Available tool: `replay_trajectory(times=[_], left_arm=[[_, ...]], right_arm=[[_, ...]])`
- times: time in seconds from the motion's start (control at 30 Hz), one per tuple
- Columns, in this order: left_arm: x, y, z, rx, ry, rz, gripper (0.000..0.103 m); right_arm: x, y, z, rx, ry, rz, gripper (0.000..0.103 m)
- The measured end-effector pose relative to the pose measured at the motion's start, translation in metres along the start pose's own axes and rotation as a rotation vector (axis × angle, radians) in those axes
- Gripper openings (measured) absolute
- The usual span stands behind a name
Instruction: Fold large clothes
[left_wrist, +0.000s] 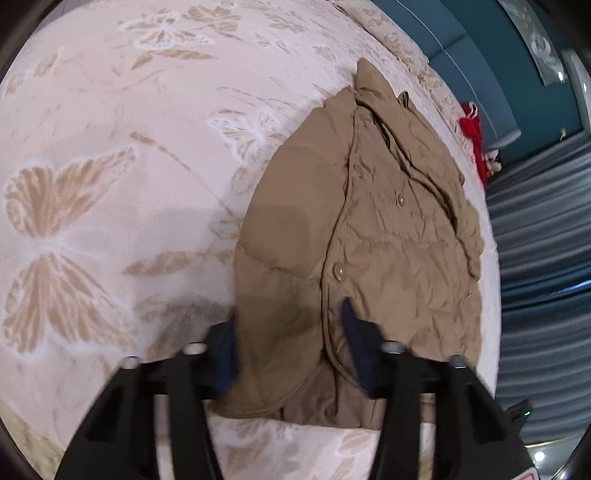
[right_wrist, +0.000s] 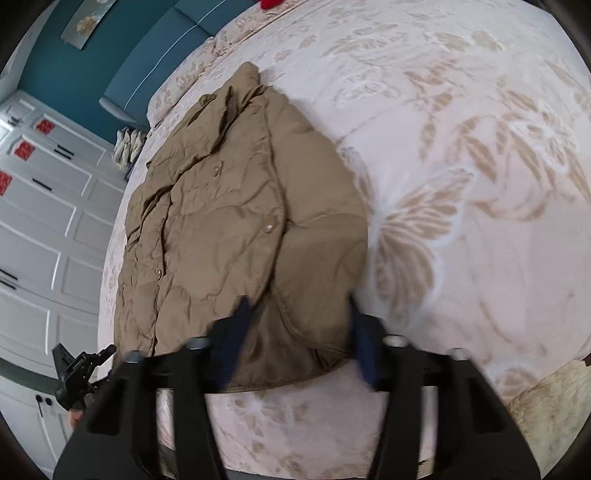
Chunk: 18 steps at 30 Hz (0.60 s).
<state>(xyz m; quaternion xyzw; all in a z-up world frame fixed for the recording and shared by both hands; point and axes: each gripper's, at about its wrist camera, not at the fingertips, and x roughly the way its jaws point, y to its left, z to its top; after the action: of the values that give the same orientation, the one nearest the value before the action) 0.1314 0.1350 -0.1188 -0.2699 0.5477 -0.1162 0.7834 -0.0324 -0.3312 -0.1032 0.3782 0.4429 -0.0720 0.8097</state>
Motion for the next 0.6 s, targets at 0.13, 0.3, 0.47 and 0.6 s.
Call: replay_trajectory(times=[0.13, 0.3, 0.47, 0.6], left_arm=[[-0.014, -0.003, -0.004, 0.012, -0.013, -0.027, 0.004], [-0.06, -0.021, -0.013, 0.092, -0.074, -0.049, 0.001], [-0.115, -0.022, -0.031, 0.143, -0.088, -0.05, 0.001], [-0.169, -0.016, -0.057, 0.159, -0.096, -0.041, 0.0]], right_arm=[[-0.015, 0.008, 0.001, -0.021, -0.031, -0.007, 0.004], [-0.047, 0.029, -0.001, -0.135, -0.062, -0.009, 0.003], [-0.094, 0.048, -0.019, -0.303, -0.037, -0.027, 0.003], [-0.143, 0.057, -0.043, -0.412, -0.02, -0.025, 0.003]])
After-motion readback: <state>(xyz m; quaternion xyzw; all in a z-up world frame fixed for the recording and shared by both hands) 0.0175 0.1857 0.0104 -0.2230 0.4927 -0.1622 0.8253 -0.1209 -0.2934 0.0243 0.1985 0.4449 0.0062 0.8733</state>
